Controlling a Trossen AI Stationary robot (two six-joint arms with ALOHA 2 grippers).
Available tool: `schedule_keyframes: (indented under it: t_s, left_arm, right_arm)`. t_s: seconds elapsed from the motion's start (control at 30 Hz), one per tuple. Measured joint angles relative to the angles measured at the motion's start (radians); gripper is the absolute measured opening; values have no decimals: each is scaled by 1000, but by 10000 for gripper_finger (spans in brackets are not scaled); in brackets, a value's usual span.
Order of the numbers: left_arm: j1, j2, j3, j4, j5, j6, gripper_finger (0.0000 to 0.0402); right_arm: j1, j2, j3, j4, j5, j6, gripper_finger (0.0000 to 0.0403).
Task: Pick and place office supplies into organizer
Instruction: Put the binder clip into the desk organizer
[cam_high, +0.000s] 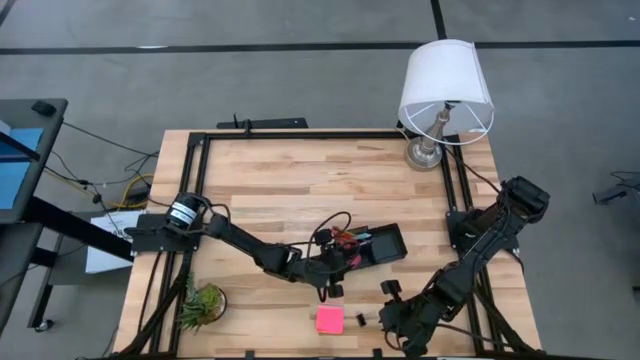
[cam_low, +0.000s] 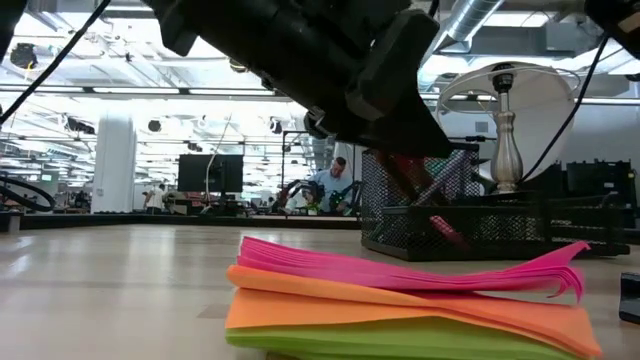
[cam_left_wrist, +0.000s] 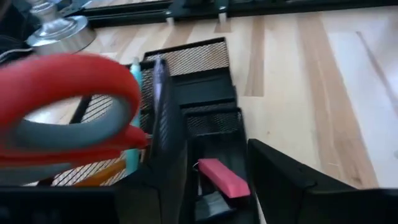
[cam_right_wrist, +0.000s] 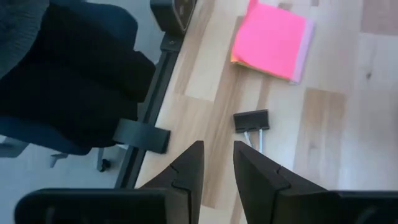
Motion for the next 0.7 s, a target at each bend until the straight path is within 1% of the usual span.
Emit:
schedule_keyframes:
  t_s: [0.1,0.17,0.2,0.27,0.37,0.5,0.57,0.7]
  left_arm:
    - [-13,0,8,6,29,20,162]
    - [-29,-4,26,2,34,67,162]
    - [-36,-10,39,-13,32,101,162]
    - [-54,-30,71,-66,-9,176,161]
    - [-83,-69,126,-190,-106,242,155]
    - [-116,-135,194,-418,-211,252,144]
    - [-128,-178,214,-546,-234,222,138]
    - [-155,-300,217,-770,-237,94,130]
  right_arm:
    - [0,0,0,0,26,-26,81]
    - [-3,0,0,0,39,-72,81]
    - [-4,0,0,0,48,-97,81]
    - [-9,0,0,1,64,-137,81]
    - [-21,0,0,23,103,-170,81]
    - [-49,0,0,107,105,-233,81]
    - [-61,0,0,157,96,-263,81]
    - [-72,0,0,202,50,-261,81]
